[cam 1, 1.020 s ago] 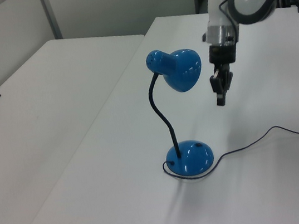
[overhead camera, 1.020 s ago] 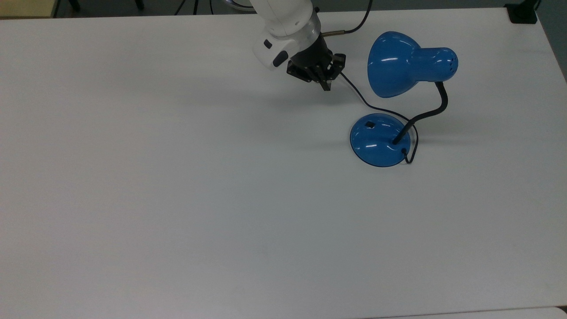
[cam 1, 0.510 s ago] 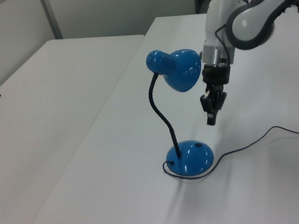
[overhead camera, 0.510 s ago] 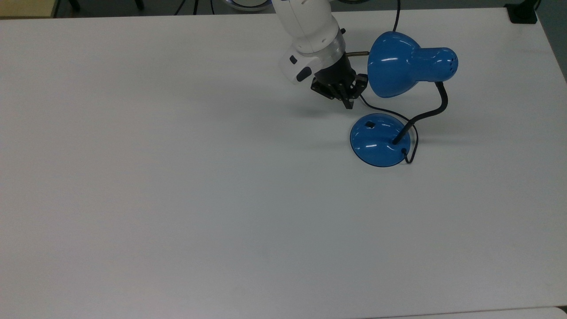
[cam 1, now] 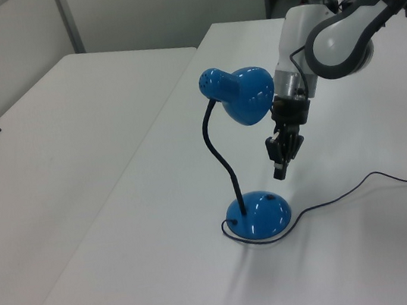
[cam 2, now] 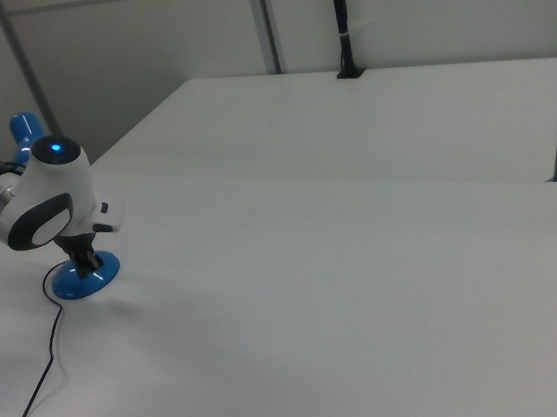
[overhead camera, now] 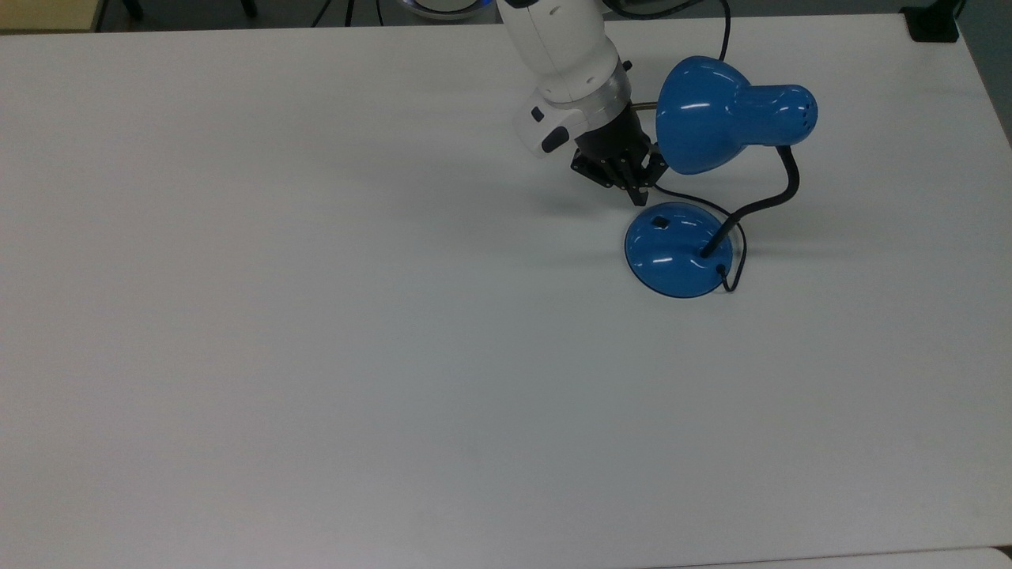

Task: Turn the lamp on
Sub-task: 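Move the gripper toward the blue lamp base beside the gooseneck, then lower the gripper fingertips onto the switch on the lamp base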

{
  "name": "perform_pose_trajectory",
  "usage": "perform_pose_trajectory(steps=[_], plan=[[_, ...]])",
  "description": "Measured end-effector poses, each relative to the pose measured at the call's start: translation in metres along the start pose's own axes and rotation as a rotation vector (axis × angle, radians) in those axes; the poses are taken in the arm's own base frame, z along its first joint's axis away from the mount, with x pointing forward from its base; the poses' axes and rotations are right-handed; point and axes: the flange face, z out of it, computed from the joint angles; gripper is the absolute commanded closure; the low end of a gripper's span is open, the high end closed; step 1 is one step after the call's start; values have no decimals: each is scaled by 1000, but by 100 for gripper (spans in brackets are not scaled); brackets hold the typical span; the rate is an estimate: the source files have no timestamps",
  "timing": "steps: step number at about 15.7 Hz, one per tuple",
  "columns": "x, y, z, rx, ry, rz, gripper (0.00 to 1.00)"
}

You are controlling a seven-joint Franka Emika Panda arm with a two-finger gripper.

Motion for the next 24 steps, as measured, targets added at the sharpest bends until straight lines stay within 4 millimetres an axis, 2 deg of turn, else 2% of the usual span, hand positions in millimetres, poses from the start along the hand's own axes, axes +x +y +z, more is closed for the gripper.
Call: perform_pose_trajectory(steps=[11, 24], plan=[[-2, -9, 23, 3, 24, 16, 100], [3, -14, 26, 21, 24, 35, 100]])
